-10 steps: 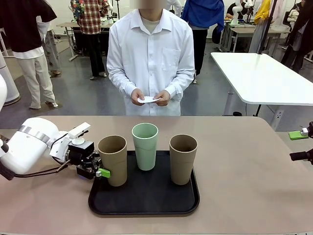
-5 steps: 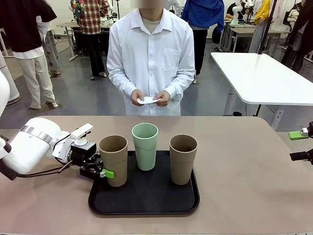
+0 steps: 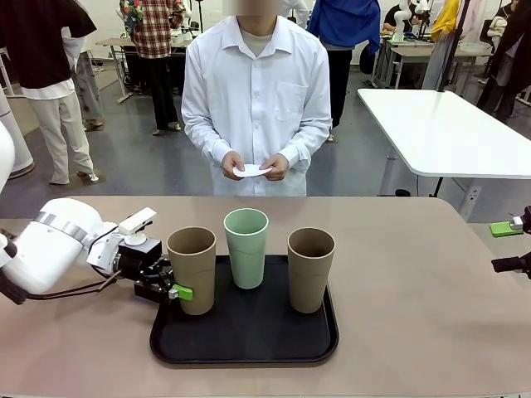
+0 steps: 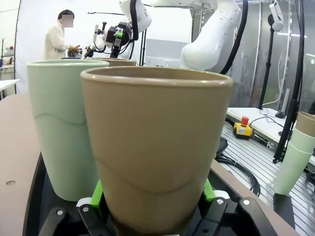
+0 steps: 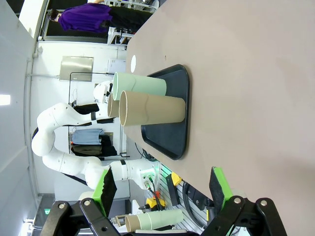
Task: Place coasters on the table and set cups on them.
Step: Pick up one Reusable plastic cup and place it on a coaster set by the human.
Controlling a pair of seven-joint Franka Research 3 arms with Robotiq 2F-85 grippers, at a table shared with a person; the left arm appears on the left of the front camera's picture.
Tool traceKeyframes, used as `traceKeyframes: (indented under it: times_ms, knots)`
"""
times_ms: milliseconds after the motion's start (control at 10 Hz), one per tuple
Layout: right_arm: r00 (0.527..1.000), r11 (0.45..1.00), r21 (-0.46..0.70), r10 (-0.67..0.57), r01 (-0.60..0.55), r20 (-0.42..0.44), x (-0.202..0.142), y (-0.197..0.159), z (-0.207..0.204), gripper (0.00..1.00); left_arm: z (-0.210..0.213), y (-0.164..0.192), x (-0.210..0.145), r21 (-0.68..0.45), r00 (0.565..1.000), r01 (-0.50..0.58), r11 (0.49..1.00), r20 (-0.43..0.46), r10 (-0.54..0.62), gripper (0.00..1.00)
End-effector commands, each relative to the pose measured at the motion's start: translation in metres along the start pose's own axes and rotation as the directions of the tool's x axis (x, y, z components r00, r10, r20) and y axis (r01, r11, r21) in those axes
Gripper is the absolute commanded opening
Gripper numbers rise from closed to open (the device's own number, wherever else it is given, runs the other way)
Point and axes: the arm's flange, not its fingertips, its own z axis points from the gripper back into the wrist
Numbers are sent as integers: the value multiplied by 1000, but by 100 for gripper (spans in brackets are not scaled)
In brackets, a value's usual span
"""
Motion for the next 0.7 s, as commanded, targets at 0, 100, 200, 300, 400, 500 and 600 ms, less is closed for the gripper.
traceKeyframes:
  times_ms: [0,100,200,300,400,500,600]
  knots:
    - [1000,1000,14,1,-1,5,1,0,0,100,14,-32,43,79,1000,20,997,-1,-20,0]
    - [1000,1000,14,1,-1,5,1,0,0,100,25,-46,76,120,1000,25,992,6,-26,0]
    - [1000,1000,14,1,-1,5,1,0,0,100,35,-61,111,178,1000,14,984,-5,-13,0]
    - [1000,1000,14,1,-1,5,1,0,0,100,38,-70,138,206,1000,-9,979,0,9,0]
    - [1000,1000,14,1,-1,5,1,0,0,100,40,-74,158,220,1000,-16,975,11,14,0]
    - [1000,1000,14,1,-1,5,1,0,0,100,43,-82,183,228,1000,-10,974,17,6,0]
    - [1000,1000,14,1,-1,5,1,0,0,100,42,-89,205,237,1000,-3,972,20,-2,0]
